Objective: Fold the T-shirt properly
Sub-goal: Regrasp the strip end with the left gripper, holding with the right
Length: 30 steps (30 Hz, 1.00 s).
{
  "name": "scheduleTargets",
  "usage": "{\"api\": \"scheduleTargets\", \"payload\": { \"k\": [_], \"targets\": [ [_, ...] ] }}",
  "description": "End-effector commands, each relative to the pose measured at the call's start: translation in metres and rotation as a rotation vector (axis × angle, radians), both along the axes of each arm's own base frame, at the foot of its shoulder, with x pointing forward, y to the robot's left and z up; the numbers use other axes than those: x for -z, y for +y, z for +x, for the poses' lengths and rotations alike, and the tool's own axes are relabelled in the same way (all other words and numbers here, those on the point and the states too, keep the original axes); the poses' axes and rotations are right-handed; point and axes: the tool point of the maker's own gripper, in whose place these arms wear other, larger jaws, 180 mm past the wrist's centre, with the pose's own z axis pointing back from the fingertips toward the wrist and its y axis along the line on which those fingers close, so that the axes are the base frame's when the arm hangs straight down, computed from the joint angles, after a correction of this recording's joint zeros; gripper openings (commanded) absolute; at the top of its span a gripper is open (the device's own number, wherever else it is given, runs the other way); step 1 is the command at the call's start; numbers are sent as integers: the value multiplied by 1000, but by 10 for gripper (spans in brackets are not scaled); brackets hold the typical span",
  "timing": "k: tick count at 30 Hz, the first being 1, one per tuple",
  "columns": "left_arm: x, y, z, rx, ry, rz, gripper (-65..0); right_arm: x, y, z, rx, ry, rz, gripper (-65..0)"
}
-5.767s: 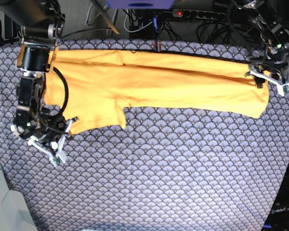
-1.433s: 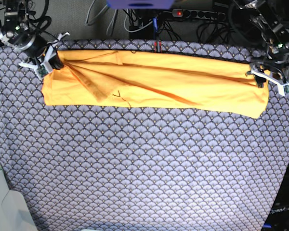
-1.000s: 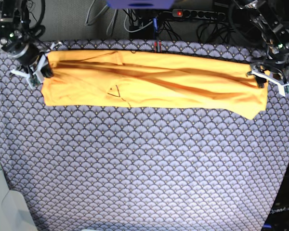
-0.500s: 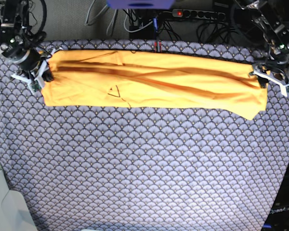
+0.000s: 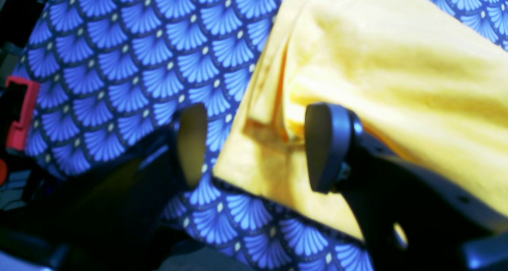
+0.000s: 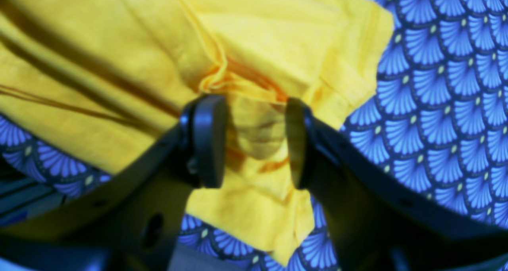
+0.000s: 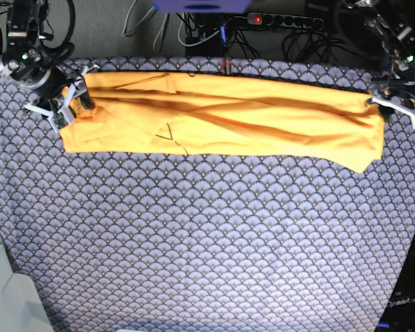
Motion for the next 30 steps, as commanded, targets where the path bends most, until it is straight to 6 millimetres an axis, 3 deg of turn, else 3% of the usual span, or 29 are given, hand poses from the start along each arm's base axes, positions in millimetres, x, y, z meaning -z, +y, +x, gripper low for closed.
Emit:
{"api": "scheduleTargets", "payload": {
  "k": [1, 8, 14, 20, 26, 30],
  "targets": [
    [-22, 6, 10, 4, -66, 42, -269, -17, -2, 9, -9, -59, -6, -359],
    [-36, 11, 7, -14, -89, 69, -246, -29, 8, 8, -36, -89, -11, -320],
    [-32, -9, 13, 151, -72, 61, 0, -29, 8, 8, -38, -89, -10, -320],
    [-37, -8, 25, 124, -112, 52, 0, -28, 8, 7, -37, -86, -10, -320],
    [-14, -4, 37, 108, -97, -24, 0, -27, 7, 7, -34, -84, -12, -320],
    [11, -3, 41, 96, -65, -97, 0, -27, 6, 7, -33, -83, -16, -320]
  ]
}}
